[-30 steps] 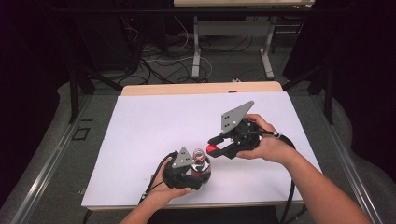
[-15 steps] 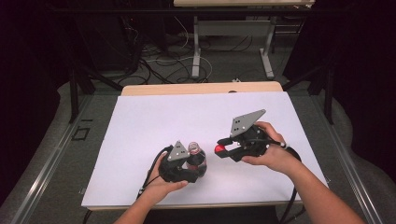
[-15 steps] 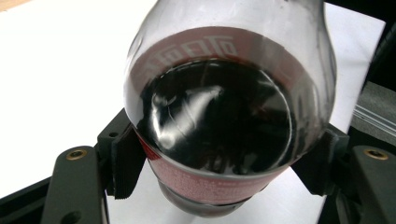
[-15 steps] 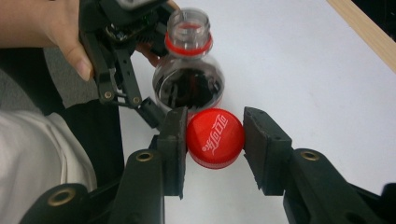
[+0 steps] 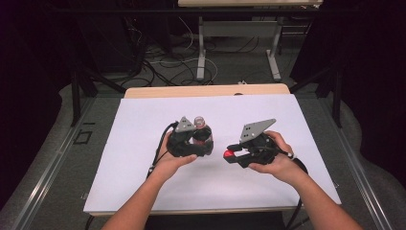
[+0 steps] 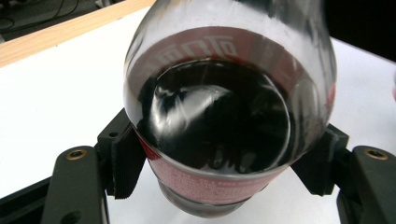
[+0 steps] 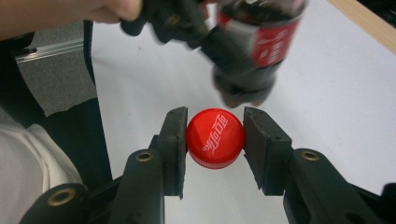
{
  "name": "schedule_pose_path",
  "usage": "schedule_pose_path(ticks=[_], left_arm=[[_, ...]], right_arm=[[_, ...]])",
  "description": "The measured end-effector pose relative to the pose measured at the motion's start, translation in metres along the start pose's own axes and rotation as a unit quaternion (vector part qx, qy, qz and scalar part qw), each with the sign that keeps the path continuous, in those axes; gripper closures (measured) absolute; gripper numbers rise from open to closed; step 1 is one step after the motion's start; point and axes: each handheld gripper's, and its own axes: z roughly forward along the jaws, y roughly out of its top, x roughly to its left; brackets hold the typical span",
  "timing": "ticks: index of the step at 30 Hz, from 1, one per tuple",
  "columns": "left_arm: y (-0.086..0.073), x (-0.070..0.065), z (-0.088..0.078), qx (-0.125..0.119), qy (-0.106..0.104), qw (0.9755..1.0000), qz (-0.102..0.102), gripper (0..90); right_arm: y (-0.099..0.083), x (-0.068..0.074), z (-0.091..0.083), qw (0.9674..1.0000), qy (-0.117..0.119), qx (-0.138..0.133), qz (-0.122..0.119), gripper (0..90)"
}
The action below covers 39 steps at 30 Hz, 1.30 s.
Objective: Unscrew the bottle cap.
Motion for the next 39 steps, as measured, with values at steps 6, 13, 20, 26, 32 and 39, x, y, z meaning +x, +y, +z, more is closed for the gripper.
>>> schedule_pose_path(ticks=[6, 13, 20, 26, 32, 39], left_arm=[[0.021, 0.011, 0.016, -0.005, 0.012, 0.9999, -0.005, 29.4], [0.032, 0.02, 0.042, 0.002, 0.024, 0.9997, -0.01, 29.4], [0.026, 0.032, 0.072, 0.019, 0.045, 0.9986, -0.019, 29.4], [0.019, 0.037, 0.086, 0.031, 0.057, 0.9977, -0.019, 29.3], [0.006, 0.039, 0.094, 0.036, 0.056, 0.9973, -0.032, 29.3], [-0.006, 0.041, 0.097, 0.041, 0.057, 0.997, -0.033, 29.2]], right_arm=[[-0.011, -0.002, 0.004, 0.9998, -0.014, 0.0, 0.016, 60.9], [-0.022, 0.0, 0.013, 0.9992, -0.034, 0.002, 0.019, 61.0], [-0.032, 0.001, 0.022, 0.9984, -0.047, -0.007, 0.032, 60.9], [-0.033, 0.003, 0.026, 0.9983, -0.045, -0.017, 0.034, 60.9], [-0.035, 0.004, 0.032, 0.9982, -0.045, -0.018, 0.035, 60.9], [-0.035, 0.002, 0.035, 0.9984, -0.04, -0.015, 0.036, 60.9]])
